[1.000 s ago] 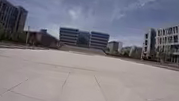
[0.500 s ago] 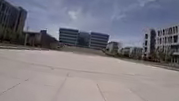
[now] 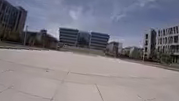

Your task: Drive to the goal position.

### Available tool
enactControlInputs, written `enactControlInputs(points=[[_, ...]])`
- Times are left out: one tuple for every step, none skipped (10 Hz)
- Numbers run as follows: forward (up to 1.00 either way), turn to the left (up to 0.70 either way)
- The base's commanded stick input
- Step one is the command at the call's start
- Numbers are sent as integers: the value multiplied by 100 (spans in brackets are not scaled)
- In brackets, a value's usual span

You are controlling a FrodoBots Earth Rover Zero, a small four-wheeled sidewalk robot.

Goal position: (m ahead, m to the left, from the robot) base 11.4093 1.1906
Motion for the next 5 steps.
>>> enactControlInputs(points=[[70, 0], [70, 0], [70, 0], [70, 0], [70, 0]])
